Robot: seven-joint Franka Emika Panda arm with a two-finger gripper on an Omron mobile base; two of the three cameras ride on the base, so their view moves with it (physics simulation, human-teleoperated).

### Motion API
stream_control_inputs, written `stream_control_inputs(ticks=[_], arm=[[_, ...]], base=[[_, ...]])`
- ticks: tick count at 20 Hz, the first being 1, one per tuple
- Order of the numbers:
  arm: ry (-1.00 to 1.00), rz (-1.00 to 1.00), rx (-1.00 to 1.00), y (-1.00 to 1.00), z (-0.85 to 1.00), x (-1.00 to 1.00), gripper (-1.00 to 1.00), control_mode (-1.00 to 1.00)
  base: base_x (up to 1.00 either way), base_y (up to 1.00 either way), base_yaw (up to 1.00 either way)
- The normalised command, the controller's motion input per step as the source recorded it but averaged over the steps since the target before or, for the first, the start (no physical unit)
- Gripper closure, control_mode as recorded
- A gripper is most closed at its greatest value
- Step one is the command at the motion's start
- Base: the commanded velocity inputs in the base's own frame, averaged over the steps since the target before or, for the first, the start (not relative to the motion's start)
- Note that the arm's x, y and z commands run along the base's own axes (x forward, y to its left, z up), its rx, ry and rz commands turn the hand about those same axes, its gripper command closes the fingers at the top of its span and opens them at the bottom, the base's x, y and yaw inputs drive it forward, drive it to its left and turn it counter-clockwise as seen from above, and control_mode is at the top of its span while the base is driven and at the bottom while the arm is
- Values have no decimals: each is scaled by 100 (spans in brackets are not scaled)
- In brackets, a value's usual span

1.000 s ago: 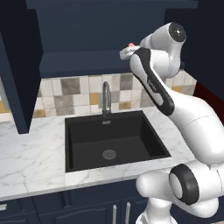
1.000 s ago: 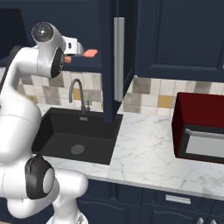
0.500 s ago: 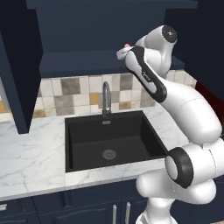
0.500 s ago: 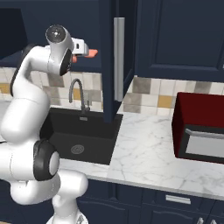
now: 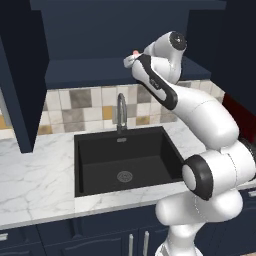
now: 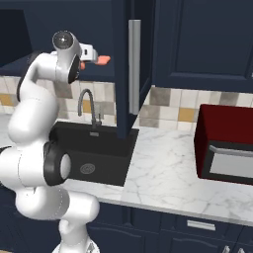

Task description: Pick up the bar soap and bar soap from the sink, and place them back in the cabinet, and close the cabinet doors.

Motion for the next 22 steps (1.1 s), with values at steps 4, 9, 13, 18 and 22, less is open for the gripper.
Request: stream_control_inputs(ticks=[4, 9, 13, 18, 22], arm=[[0, 0, 0, 10, 0, 48, 100, -100], [0, 0, 0, 11, -7, 36, 100, -100], [0, 0, 0, 10, -26, 27, 100, -100], [0, 0, 0, 8, -22, 21, 100, -100], [0, 0, 0, 8, -23, 17, 100, -100]], base=[[0, 0, 0], [0, 0, 0], [0, 0, 0], [0, 0, 0], [0, 0, 0]])
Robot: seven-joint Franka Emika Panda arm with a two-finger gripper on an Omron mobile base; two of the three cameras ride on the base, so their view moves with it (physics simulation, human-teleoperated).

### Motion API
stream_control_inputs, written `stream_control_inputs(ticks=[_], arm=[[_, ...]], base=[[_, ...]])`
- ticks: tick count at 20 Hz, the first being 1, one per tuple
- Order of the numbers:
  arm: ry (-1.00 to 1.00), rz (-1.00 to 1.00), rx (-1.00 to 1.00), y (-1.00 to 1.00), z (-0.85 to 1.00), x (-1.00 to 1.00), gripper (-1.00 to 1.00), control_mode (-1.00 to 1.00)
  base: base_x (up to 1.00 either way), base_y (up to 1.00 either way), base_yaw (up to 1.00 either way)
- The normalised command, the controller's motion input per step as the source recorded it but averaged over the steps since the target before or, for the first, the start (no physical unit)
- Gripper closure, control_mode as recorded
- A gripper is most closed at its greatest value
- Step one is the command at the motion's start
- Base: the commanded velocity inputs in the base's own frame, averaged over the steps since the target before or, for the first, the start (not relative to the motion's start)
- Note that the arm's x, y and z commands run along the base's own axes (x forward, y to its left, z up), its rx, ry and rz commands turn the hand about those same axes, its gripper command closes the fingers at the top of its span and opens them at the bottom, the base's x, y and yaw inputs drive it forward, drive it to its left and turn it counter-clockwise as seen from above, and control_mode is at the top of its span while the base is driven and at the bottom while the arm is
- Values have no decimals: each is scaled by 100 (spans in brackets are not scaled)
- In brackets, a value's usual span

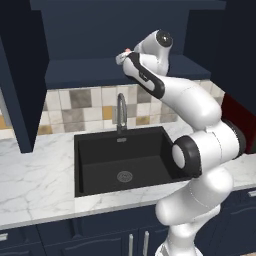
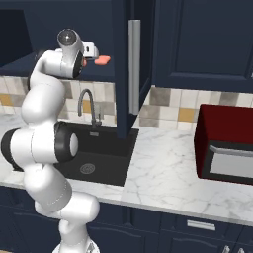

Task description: Pick up the bar soap and bar soap from the sink, and place them back in the cabinet, and close the cabinet doors.

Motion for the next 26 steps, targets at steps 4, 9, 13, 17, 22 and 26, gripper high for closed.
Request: stream_control_inputs(ticks=[4, 9, 13, 17, 22, 26], arm=[[0, 0, 0, 5, -14, 11, 100, -100], [0, 0, 0, 0, 0, 0, -100, -100], [0, 0, 0, 0, 0, 0, -100, -100], [0, 0, 0, 0, 0, 0, -100, -100], [0, 0, 0, 0, 0, -2, -100, -100], [-8, 0, 0, 0, 3, -38, -100, -100]], base=[[0, 0, 0], [0, 0, 0], [0, 0, 0], [0, 0, 0], [0, 0, 0], [0, 0, 0]])
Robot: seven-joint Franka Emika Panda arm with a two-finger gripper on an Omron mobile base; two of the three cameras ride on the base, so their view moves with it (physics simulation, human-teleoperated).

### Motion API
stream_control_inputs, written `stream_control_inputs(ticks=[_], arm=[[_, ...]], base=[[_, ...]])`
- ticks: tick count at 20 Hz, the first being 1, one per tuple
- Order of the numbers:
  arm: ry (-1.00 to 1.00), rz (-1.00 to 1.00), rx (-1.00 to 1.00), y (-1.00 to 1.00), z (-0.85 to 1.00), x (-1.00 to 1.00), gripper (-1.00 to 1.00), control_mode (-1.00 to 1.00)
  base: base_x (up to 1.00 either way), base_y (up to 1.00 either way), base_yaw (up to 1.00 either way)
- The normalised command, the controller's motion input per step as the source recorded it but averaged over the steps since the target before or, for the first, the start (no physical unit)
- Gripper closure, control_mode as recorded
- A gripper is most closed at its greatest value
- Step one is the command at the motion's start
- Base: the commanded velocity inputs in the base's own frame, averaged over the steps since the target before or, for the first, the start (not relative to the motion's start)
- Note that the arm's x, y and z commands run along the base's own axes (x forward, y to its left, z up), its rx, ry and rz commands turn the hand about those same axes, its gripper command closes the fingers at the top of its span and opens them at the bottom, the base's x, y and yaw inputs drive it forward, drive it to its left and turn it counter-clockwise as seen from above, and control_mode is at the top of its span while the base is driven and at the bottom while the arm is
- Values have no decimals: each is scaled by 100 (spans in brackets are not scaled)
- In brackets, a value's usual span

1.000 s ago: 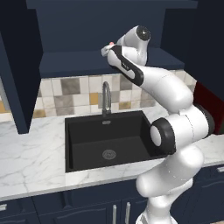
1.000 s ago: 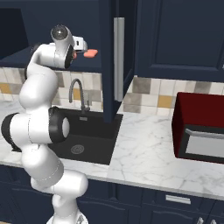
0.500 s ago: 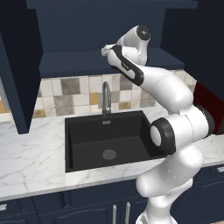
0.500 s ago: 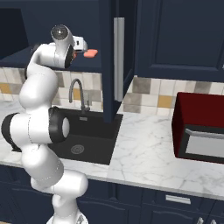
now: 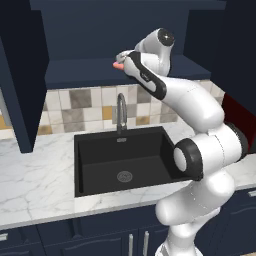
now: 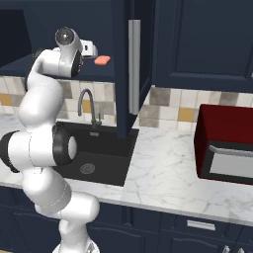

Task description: Pick up the bar soap and bar soap from the sink, and place them back in the cabinet, and close the cabinet doors.

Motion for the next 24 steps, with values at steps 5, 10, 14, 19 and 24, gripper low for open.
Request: stream_control_inputs(ticks=[5, 10, 14, 19, 24], arm=[[-12, 0, 0, 0, 9, -70, -100, -100], [-10, -2, 0, 0, 21, -78, -100, -100], [-6, -1, 0, 0, 23, -78, -100, -100], [0, 0, 0, 0, 18, -70, -100, -100], [0, 0, -1, 0, 9, -69, -100, -100]], base=[[0, 0, 0], [0, 0, 0], [0, 0, 0], [0, 0, 0], [0, 0, 0]])
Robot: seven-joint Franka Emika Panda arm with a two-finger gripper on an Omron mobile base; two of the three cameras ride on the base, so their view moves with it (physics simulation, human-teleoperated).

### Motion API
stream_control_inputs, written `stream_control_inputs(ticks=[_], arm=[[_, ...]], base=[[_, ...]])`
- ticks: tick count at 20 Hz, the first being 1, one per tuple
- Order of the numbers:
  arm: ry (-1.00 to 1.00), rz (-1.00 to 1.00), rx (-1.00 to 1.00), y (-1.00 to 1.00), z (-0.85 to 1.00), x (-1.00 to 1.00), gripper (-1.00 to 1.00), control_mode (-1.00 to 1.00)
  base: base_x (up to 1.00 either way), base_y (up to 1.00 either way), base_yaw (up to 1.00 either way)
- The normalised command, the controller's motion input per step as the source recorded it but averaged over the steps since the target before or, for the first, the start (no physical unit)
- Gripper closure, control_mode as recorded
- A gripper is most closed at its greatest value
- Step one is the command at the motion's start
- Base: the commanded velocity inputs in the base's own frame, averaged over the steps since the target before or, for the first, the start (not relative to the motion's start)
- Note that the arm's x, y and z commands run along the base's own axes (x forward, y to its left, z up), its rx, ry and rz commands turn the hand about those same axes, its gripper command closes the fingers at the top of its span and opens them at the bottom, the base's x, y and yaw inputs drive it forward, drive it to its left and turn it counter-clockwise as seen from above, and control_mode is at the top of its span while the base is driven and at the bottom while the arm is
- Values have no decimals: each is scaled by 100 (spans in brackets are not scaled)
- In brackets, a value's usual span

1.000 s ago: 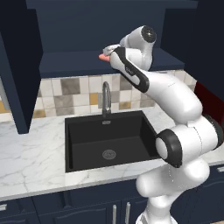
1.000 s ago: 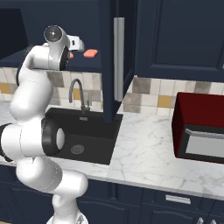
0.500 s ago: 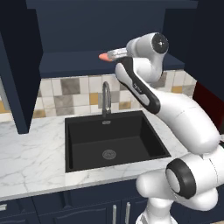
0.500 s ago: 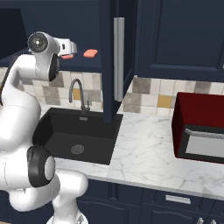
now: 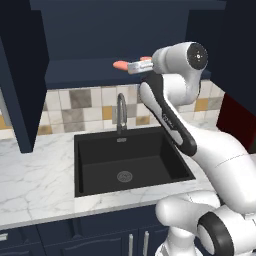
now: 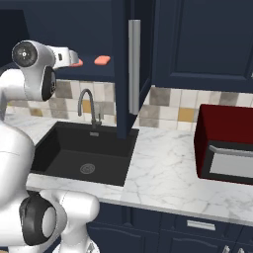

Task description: Pick up the bar soap and bar soap from the sink, and place them back in the cabinet, and close the cabinet doors.

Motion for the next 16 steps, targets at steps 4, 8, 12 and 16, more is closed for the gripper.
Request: stream_control_inputs(ticks=[4, 8, 12, 16], arm=[[0, 0, -3, 0, 0, -64, -100, -100], [0, 0, -4, 0, 0, -66, -100, -100], [0, 0, -2, 0, 0, -70, -100, -100], [0, 0, -1, 0, 0, -65, -100, -100]], base=[[0, 0, 0], [0, 0, 0], [0, 0, 0], [0, 0, 0]])
